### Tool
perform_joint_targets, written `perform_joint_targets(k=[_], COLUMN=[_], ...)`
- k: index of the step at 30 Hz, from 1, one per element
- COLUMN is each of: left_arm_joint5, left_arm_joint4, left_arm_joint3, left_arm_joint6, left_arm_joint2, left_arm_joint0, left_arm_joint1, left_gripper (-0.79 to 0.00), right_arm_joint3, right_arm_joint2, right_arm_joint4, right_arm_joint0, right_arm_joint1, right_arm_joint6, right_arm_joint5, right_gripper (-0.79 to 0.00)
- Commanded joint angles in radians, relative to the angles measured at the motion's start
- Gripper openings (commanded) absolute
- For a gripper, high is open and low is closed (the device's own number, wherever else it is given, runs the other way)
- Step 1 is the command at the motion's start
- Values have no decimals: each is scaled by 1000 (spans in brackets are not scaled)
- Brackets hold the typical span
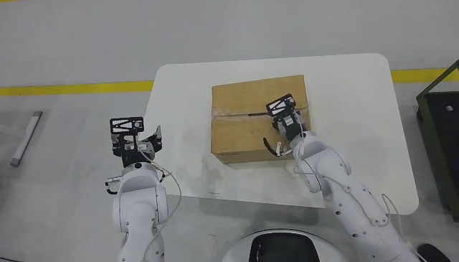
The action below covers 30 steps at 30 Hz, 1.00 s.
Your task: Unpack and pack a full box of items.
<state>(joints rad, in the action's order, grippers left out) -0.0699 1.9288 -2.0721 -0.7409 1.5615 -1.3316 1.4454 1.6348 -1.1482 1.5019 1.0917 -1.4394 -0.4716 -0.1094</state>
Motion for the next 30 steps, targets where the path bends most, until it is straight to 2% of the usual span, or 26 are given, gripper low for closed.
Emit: perform_joint_targets(k=[1,22,30], left_arm_joint5=[0,0,40], left_arm_joint4=[0,0,-101], left_arm_joint3=[0,0,-21], left_arm_joint6=[0,0,109], left_arm_joint2=[0,0,-32], left_arm_joint0=[0,0,-30], left_arm_joint1=[0,0,1], left_gripper=[0,0,0], right_arm_joint3=[9,168,253], right_arm_joint2=[-13,-138,-250], right_arm_joint4=[-6,-42,-43], right_arm_joint0=[7,88,138], right_arm_joint1=[1,17,31], right_arm_joint6=[-7,-80,-80], right_arm_joint5=[6,33,45], right_gripper=[-785,-785,-785])
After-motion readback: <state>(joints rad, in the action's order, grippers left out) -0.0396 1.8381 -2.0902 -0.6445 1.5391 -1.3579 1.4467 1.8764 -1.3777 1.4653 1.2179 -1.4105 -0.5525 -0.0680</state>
